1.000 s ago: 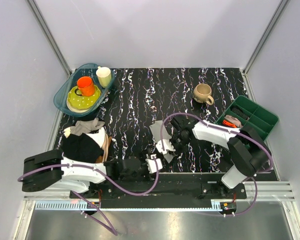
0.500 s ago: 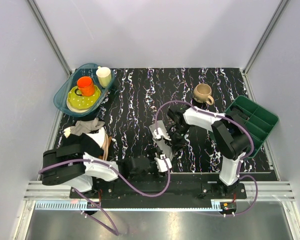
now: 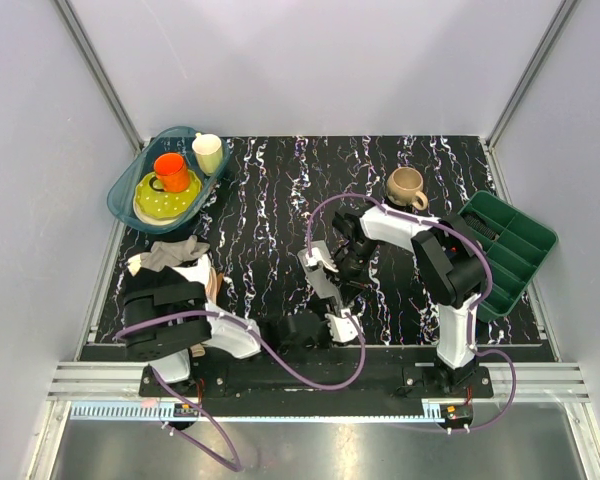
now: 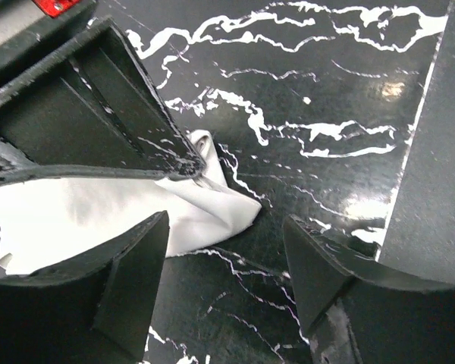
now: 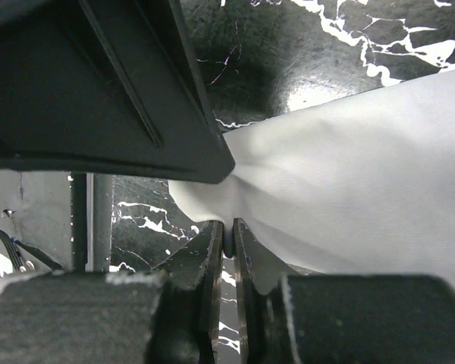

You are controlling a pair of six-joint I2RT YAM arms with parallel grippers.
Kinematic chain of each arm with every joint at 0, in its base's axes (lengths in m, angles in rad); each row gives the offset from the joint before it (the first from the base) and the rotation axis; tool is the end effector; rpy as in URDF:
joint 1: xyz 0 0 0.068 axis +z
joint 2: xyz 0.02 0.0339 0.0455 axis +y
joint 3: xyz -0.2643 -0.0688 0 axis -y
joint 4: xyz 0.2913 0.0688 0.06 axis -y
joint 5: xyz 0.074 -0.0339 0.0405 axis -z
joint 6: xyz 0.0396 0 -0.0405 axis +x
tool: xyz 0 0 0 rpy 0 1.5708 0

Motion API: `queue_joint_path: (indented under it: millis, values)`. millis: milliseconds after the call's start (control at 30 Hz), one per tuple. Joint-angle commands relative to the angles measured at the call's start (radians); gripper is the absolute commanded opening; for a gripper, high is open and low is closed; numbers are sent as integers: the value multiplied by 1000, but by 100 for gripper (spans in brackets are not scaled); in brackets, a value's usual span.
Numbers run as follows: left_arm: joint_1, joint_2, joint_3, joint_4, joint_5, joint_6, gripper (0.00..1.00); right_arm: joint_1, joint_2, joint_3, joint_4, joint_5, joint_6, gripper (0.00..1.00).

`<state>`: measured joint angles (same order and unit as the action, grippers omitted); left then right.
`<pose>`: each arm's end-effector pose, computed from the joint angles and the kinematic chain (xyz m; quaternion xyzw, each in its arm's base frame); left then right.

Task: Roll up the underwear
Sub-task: Roll the underwear to the center of the board.

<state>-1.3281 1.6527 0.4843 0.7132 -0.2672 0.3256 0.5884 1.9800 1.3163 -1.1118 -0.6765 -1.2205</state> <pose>0.0851 -0.3000 0.0831 0.5710 0.6213 -0.1530 0.5144 0.2942 0.2261 0.1211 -0.7167 0.6067 0.3437 0.0110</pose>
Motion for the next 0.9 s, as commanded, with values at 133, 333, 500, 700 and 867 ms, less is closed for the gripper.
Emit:
queue_joint_path:
  millis: [133, 333, 500, 700, 867]
  values:
    - [21, 64, 65, 55, -63, 1, 53, -7, 13, 37, -37, -38, 19, 17]
    - [35, 64, 63, 17, -20, -39, 9, -12, 8, 40, -39, -54, 35, 20]
    - [101, 15, 45, -30, 138, -143, 0, -38, -13, 52, -36, -75, 59, 33]
    - [278, -30, 43, -81, 437, -322, 0, -123, -110, 49, -22, -106, 59, 44]
    - [441, -1, 98, -148, 678, -511, 0, -196, -217, 12, -6, -98, 35, 46]
